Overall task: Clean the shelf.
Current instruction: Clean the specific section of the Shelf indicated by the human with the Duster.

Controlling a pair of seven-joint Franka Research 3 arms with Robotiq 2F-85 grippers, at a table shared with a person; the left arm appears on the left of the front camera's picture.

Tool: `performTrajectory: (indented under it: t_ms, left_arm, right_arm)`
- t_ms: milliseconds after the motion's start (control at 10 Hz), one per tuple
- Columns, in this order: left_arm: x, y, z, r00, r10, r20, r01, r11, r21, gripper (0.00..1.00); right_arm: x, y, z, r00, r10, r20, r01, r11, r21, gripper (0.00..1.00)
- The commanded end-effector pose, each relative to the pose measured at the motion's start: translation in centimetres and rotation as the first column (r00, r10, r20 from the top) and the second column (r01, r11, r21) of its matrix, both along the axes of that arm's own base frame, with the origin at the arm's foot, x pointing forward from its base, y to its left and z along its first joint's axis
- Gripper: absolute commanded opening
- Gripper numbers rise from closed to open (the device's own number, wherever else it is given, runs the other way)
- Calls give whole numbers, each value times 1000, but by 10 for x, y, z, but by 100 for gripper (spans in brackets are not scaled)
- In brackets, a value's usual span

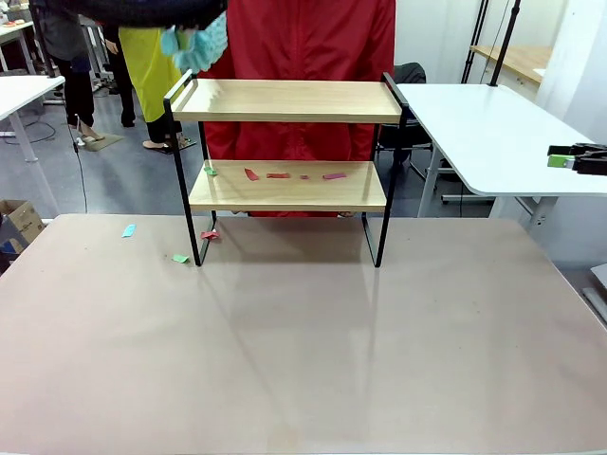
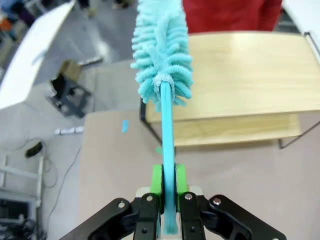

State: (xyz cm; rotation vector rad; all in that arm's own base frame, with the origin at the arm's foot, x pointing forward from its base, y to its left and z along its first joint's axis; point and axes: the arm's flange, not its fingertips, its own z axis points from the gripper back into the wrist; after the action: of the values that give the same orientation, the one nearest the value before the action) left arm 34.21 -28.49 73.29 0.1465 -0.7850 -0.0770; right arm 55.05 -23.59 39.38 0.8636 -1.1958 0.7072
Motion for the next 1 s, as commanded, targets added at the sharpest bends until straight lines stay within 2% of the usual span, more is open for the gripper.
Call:
performTrajectory:
  t_ms: [0,300,400,500,600,700,800,900]
  left_arm:
    - [-7,42,-4,989,-148,0,147,980,-135,13]
    - [-7,70,-8,935,-354,24,347,901,-261,13]
    - [-8,80,-8,886,-461,45,453,842,-293,13]
    - [-9,93,-6,854,-514,80,510,798,-322,13]
    - [-4,108,-1,795,-593,128,596,726,-344,13]
    - [0,117,3,746,-652,137,648,661,-378,13]
    - [4,127,5,680,-719,145,707,589,-391,13]
    - [8,136,5,585,-792,174,778,487,-397,13]
  right_arm:
    - [0,1,3,1000,3,4,-3,1000,-3,100]
    - [0,1,3,1000,3,4,-3,1000,-3,100]
    - [0,1,3,1000,3,4,-3,1000,-3,100]
    - [0,1,3,1000,3,4,-3,1000,-3,100]
    - [0,1,3,1000,3,4,-3,1000,-3,100]
    - [0,1,3,1000,3,4,-3,1000,-3,100]
    - [0,1,3,1000,3,4,-3,1000,-3,100]
    - [0,1,3,1000,3,4,-3,1000,-3,100]
